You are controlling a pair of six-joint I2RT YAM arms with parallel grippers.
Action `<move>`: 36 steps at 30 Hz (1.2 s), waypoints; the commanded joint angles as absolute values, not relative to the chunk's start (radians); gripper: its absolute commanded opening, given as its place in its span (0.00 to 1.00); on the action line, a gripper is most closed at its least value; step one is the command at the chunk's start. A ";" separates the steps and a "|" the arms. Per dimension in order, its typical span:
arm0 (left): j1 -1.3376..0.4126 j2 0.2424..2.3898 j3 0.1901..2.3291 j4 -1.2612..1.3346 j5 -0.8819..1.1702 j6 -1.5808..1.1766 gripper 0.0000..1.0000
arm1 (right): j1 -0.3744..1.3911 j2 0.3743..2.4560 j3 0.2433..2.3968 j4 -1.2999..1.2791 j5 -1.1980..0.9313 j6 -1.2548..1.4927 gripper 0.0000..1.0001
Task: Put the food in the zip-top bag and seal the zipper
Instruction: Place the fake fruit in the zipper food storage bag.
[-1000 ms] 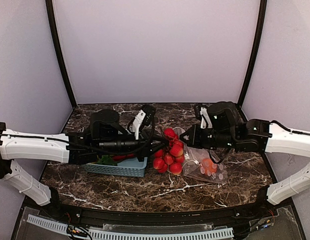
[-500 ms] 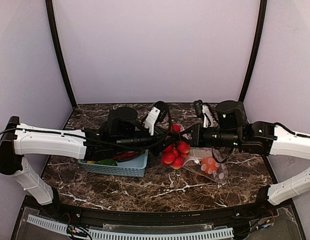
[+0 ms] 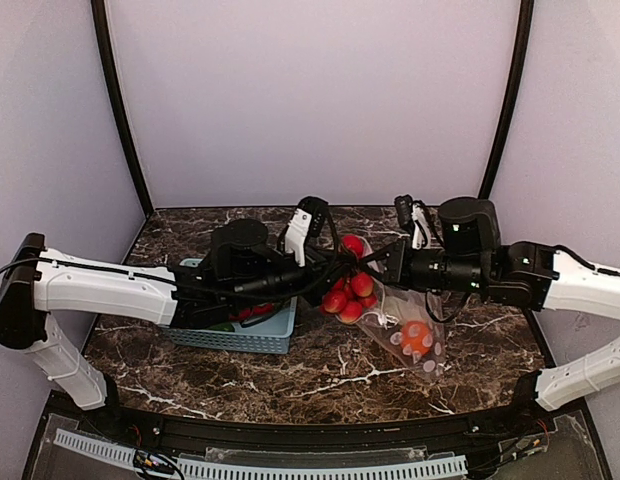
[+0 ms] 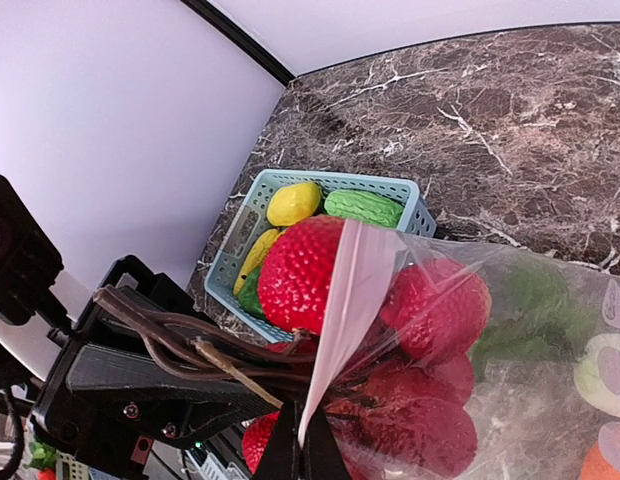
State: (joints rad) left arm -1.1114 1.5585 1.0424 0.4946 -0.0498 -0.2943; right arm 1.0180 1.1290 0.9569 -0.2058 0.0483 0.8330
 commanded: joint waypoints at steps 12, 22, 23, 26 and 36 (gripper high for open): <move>-1.109 1.560 1.043 0.830 -0.046 -0.406 0.01 | 1.037 1.080 0.934 -0.176 0.048 0.958 0.00; -1.111 1.637 1.005 0.650 0.186 -0.449 0.01 | 1.038 1.044 0.938 -0.176 0.075 0.915 0.00; -1.112 1.653 1.018 0.592 0.203 -0.441 0.01 | 1.038 1.047 0.939 -0.176 0.073 0.912 0.00; -1.112 1.686 1.102 0.459 0.224 -0.397 0.01 | 1.038 1.058 0.936 -0.169 0.061 0.909 0.00; -1.112 1.779 1.284 0.224 0.227 -0.329 0.04 | 1.038 1.037 0.903 -0.161 0.079 0.915 0.00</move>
